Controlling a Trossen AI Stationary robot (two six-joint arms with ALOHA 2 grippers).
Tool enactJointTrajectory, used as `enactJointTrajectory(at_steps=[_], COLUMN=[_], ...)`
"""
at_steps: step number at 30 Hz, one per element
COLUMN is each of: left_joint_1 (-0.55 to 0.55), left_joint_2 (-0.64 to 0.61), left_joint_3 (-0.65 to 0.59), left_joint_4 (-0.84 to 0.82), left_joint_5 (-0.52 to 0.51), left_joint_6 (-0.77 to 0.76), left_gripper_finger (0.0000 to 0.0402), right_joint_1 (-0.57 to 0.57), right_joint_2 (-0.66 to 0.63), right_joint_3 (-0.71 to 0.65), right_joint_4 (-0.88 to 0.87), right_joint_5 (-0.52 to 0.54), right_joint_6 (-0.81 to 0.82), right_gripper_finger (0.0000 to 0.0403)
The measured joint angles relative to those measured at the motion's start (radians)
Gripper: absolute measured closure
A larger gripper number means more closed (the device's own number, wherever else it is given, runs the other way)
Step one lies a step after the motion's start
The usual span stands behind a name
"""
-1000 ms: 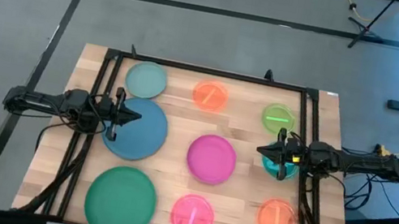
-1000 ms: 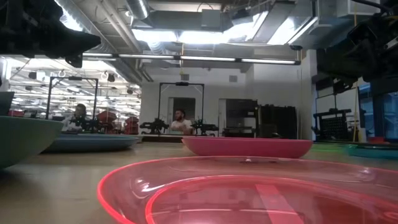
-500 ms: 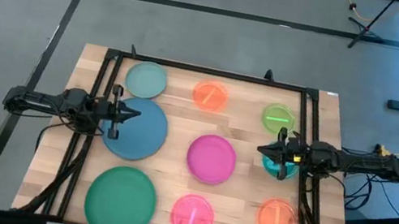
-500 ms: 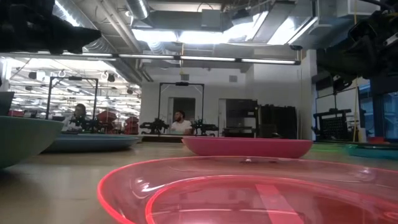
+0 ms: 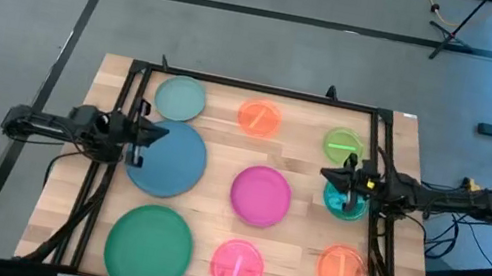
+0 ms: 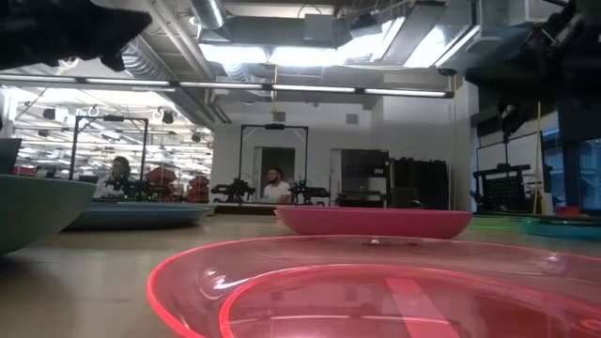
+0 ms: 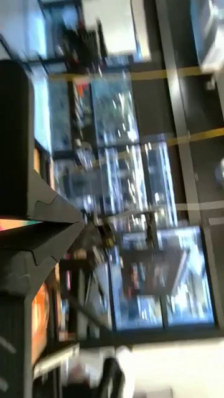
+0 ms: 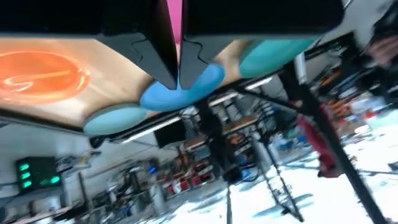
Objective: Stack plastic plates
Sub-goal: Stack the big green plate on top of the big blue plate
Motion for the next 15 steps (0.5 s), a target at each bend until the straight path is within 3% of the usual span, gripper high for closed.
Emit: enactJointTrajectory(at_steps=[6,15], left_joint_1=[0.024,0.029], left_joint_2=[0.134,0.263], left_joint_3=[0.0,0.0], left_joint_4=[0.064,0.105], left_joint_5=[-0.009,0.026], left_joint_6=[0.0,-0.035], left_gripper_finger=[0.0401,0.0399], right_joint_1=[0.0,0.001], right_joint_2=[0.287,0.807], right_joint_3=[0.067,0.325], right_joint_4=[0.112,0.13], right_joint_5=[0.05,0.034], right_joint_6=[-0.053,-0.171], right_gripper_finger=[0.0389,0.0389])
